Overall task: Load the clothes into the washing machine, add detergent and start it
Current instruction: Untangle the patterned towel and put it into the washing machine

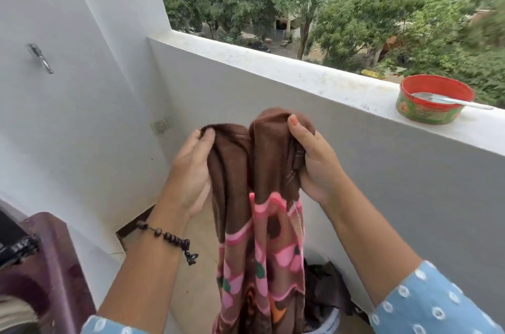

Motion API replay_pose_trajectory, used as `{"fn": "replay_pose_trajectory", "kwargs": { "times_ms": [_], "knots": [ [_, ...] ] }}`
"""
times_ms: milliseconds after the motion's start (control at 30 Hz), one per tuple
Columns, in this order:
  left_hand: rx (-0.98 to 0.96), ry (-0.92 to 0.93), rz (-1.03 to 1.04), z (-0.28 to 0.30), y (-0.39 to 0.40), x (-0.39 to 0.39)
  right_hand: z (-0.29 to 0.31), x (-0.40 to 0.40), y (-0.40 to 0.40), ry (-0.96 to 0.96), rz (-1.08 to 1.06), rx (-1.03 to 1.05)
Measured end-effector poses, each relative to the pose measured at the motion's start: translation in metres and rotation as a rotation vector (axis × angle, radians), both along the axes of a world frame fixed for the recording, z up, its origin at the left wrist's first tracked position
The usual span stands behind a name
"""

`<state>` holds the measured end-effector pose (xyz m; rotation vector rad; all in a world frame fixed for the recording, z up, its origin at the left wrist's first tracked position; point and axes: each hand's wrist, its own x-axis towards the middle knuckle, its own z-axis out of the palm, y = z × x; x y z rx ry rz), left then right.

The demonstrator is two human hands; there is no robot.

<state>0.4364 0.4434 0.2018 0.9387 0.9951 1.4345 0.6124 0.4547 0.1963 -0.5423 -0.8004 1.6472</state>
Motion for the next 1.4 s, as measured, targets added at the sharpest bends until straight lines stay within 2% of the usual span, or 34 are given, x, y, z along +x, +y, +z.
{"fn": "replay_pose_trajectory", "kwargs": {
  "times_ms": [67,200,300,400,467,500,533,567,633,700,800,900,967,1067,1100,1233,1333,1400],
  "knots": [
    [-0.040,0.030,-0.113,-0.003,-0.005,0.006,-0.005,-0.017,-0.006,-0.079,0.080,0.076],
    [-0.033,0.080,-0.264,-0.009,-0.005,-0.001,-0.016,-0.027,-0.005,-0.559,0.098,0.181],
    [0.056,0.228,-0.274,-0.007,-0.001,-0.020,-0.011,-0.022,-0.003,-0.682,0.071,0.193],
    [0.180,0.529,-0.150,-0.007,0.004,-0.040,0.000,-0.019,-0.002,-0.713,0.003,0.216],
    [0.296,0.872,0.115,-0.007,0.008,-0.051,0.005,-0.020,0.000,-0.716,-0.146,0.201],
    [0.334,0.971,0.242,-0.004,0.007,-0.053,0.006,-0.022,0.000,-0.713,-0.231,0.186],
    [0.342,0.981,0.287,0.000,0.003,-0.050,0.006,-0.026,-0.001,-0.713,-0.295,0.168],
    [0.312,0.914,0.207,0.003,-0.002,-0.044,0.005,-0.032,-0.002,-0.717,-0.329,0.148],
    [0.185,0.803,-0.095,0.008,-0.012,-0.023,0.005,-0.045,-0.005,-0.751,-0.294,0.137],
    [0.160,0.793,-0.199,0.002,-0.017,-0.005,0.006,-0.055,-0.009,-0.797,-0.181,0.195],
    [0.170,0.590,-0.012,-0.001,-0.007,0.001,0.011,-0.053,-0.015,-0.694,0.094,0.284],
    [0.246,0.533,0.121,-0.001,0.003,-0.009,0.019,-0.041,-0.021,-0.640,0.355,0.335],
    [0.268,0.468,0.138,0.000,0.008,-0.018,0.025,-0.031,-0.016,-0.732,0.280,0.347],
    [0.233,0.309,0.060,0.013,0.011,-0.033,0.024,-0.016,0.000,-0.971,-0.029,0.397],
    [0.231,0.275,-0.004,0.021,0.010,-0.036,0.021,-0.015,0.003,-1.002,-0.004,0.399],
    [0.322,0.306,-0.194,0.054,0.001,-0.045,-0.002,-0.040,0.002,-1.003,0.369,0.415],
    [0.386,0.302,-0.098,0.077,0.001,-0.060,-0.030,-0.057,0.007,-1.104,0.424,0.414],
    [0.416,0.301,0.010,0.092,0.000,-0.074,-0.053,-0.058,0.014,-1.292,0.434,0.411]
  ]
}}
